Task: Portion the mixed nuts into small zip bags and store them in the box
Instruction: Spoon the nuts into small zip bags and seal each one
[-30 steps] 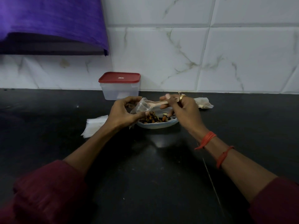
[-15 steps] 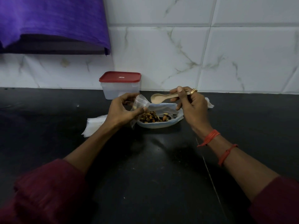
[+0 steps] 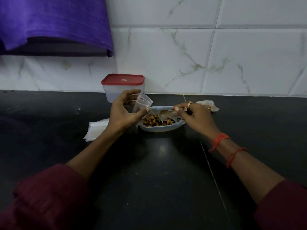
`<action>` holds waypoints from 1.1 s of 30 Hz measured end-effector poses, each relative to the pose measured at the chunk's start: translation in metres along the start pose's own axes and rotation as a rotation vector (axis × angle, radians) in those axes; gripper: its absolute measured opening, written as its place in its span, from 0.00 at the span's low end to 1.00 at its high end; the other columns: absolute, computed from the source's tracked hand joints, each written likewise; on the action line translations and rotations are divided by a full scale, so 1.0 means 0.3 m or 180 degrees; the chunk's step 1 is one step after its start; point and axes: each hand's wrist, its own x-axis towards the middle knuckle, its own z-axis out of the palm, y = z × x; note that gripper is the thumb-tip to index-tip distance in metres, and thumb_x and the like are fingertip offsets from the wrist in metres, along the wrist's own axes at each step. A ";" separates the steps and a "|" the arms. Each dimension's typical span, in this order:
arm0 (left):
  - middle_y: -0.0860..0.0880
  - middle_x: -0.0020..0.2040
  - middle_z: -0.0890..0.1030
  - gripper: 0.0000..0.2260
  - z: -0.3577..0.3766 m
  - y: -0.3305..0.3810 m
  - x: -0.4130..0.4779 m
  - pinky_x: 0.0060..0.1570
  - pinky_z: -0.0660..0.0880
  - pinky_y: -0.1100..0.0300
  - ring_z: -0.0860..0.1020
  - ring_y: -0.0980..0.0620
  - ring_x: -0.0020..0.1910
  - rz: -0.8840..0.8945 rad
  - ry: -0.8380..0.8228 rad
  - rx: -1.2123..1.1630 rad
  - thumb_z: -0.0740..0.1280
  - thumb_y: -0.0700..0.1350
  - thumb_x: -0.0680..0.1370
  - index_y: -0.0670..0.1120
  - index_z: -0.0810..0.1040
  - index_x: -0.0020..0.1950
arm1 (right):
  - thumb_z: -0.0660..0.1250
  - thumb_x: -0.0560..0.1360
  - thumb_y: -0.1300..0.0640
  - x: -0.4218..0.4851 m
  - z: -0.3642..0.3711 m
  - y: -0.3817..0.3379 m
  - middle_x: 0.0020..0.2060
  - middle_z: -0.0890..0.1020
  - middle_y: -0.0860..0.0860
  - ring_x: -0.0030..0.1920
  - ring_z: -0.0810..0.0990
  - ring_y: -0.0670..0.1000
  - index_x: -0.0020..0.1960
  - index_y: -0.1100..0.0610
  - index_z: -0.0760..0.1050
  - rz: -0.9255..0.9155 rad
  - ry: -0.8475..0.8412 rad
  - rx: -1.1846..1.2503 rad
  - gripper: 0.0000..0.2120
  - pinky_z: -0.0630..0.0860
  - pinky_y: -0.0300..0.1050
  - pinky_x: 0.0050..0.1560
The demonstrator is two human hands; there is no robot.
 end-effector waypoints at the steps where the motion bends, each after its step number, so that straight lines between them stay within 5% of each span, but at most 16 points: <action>1: 0.56 0.59 0.78 0.30 0.002 0.003 -0.003 0.50 0.74 0.74 0.77 0.64 0.56 0.0063 -0.0026 0.0033 0.79 0.48 0.69 0.50 0.73 0.69 | 0.63 0.78 0.38 -0.002 0.001 0.005 0.44 0.86 0.43 0.48 0.84 0.46 0.58 0.43 0.82 -0.0021 -0.0085 -0.0129 0.15 0.78 0.59 0.56; 5: 0.54 0.60 0.78 0.30 0.011 0.015 -0.014 0.51 0.73 0.75 0.76 0.63 0.57 0.0347 -0.0055 0.0169 0.79 0.47 0.69 0.49 0.73 0.68 | 0.63 0.77 0.37 -0.012 -0.005 0.001 0.49 0.85 0.46 0.54 0.80 0.52 0.59 0.34 0.79 -0.0289 -0.0418 -0.0925 0.13 0.64 0.59 0.67; 9: 0.51 0.59 0.79 0.30 0.019 0.026 -0.021 0.54 0.72 0.73 0.77 0.58 0.58 0.0619 -0.0015 0.0238 0.80 0.47 0.69 0.46 0.74 0.68 | 0.63 0.75 0.35 -0.024 0.006 -0.035 0.54 0.79 0.44 0.56 0.77 0.49 0.59 0.37 0.81 -0.0737 -0.0225 -0.1444 0.16 0.64 0.56 0.60; 13: 0.51 0.58 0.79 0.28 0.030 0.036 -0.030 0.54 0.72 0.72 0.77 0.59 0.57 0.0808 0.0055 0.0263 0.80 0.47 0.69 0.44 0.74 0.66 | 0.62 0.76 0.35 -0.032 0.020 -0.108 0.48 0.82 0.41 0.48 0.79 0.39 0.60 0.40 0.79 -0.0918 0.0107 -0.0594 0.18 0.70 0.55 0.57; 18: 0.51 0.57 0.80 0.28 0.039 0.043 -0.031 0.52 0.75 0.67 0.79 0.56 0.55 0.0799 0.0052 0.0128 0.80 0.50 0.69 0.45 0.75 0.65 | 0.65 0.81 0.45 -0.052 0.039 -0.176 0.47 0.86 0.46 0.42 0.85 0.41 0.67 0.49 0.74 -0.0745 -0.0154 0.0703 0.16 0.81 0.41 0.46; 25: 0.54 0.55 0.80 0.30 0.041 0.036 -0.033 0.49 0.81 0.56 0.81 0.55 0.52 0.0518 -0.0452 -0.0072 0.81 0.54 0.65 0.48 0.76 0.63 | 0.69 0.79 0.56 -0.044 0.039 -0.145 0.43 0.85 0.46 0.42 0.85 0.43 0.51 0.55 0.83 -0.0574 -0.0044 0.0709 0.04 0.81 0.47 0.46; 30: 0.46 0.52 0.83 0.21 0.032 0.046 -0.021 0.47 0.82 0.60 0.83 0.51 0.46 0.0003 -0.0649 -0.0734 0.78 0.48 0.65 0.44 0.80 0.56 | 0.69 0.77 0.63 -0.043 0.016 -0.142 0.41 0.85 0.49 0.41 0.84 0.46 0.46 0.57 0.82 -0.0545 0.0242 0.0880 0.04 0.82 0.46 0.46; 33: 0.48 0.50 0.84 0.16 0.041 0.039 -0.026 0.46 0.82 0.61 0.84 0.50 0.46 -0.0022 -0.0824 -0.0665 0.78 0.44 0.67 0.43 0.82 0.52 | 0.70 0.76 0.61 -0.039 0.004 -0.133 0.41 0.85 0.47 0.43 0.84 0.45 0.47 0.54 0.81 -0.0622 -0.0119 0.0725 0.03 0.81 0.43 0.47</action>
